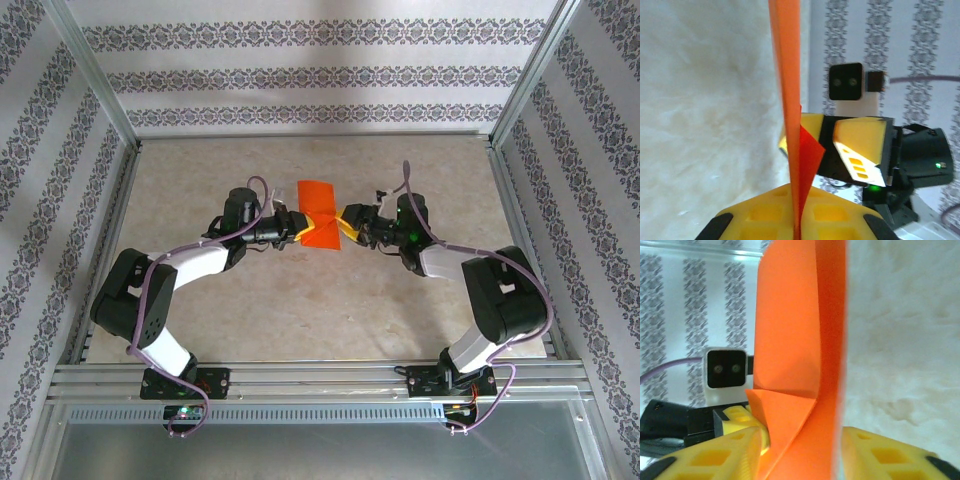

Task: Fold a paper plane with a square sheet of paper (pick it up from the middle)
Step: Turn over the paper at the center of the table.

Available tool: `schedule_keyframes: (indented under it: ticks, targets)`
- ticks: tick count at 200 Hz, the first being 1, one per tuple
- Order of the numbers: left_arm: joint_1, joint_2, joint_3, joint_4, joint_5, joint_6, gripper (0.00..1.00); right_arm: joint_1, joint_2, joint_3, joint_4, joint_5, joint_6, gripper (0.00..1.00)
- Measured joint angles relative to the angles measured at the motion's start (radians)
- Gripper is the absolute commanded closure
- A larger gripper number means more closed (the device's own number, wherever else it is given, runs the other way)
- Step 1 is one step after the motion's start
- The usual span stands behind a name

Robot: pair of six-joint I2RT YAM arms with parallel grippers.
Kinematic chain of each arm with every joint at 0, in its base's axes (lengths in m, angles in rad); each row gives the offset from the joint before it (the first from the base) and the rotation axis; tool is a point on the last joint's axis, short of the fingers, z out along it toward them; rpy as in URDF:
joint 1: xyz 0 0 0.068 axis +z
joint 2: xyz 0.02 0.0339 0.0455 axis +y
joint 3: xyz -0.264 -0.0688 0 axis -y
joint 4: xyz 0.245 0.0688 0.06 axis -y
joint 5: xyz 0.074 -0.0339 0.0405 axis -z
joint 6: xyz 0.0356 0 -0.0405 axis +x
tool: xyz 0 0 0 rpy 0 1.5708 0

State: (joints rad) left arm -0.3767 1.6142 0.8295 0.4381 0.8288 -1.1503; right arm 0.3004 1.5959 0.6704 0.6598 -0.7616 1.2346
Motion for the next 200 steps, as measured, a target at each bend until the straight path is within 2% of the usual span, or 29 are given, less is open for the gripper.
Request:
schedule_keyframes:
  ticks: [17,37,65,91,121,153,174,200]
  targets:
    - [0.008,-0.014,0.058,-0.202,-0.055,0.113,0.91,-0.023,-0.052,-0.024,-0.088,0.044,-0.060,0.40]
    - [0.010,-0.035,0.182,-0.503,-0.192,0.289,0.92,-0.032,-0.132,-0.026,-0.229,0.124,-0.154,0.34]
    - [-0.003,-0.043,0.370,-0.861,-0.470,0.504,0.92,-0.029,-0.251,-0.019,-0.432,0.254,-0.294,0.26]
    - [-0.061,-0.010,0.523,-1.110,-0.739,0.627,0.93,-0.027,-0.322,-0.010,-0.563,0.371,-0.386,0.23]
    - [-0.146,0.118,0.660,-1.285,-0.998,0.681,0.94,-0.014,-0.363,-0.010,-0.659,0.470,-0.439,0.23]
    - [-0.224,0.301,0.766,-1.423,-1.188,0.682,0.95,-0.008,-0.388,-0.012,-0.703,0.533,-0.454,0.23]
    - [-0.269,0.395,0.808,-1.458,-1.258,0.663,0.94,-0.003,-0.411,-0.027,-0.708,0.563,-0.453,0.24]
    - [-0.315,0.462,0.827,-1.452,-1.228,0.624,0.77,-0.003,-0.431,-0.056,-0.717,0.594,-0.445,0.24]
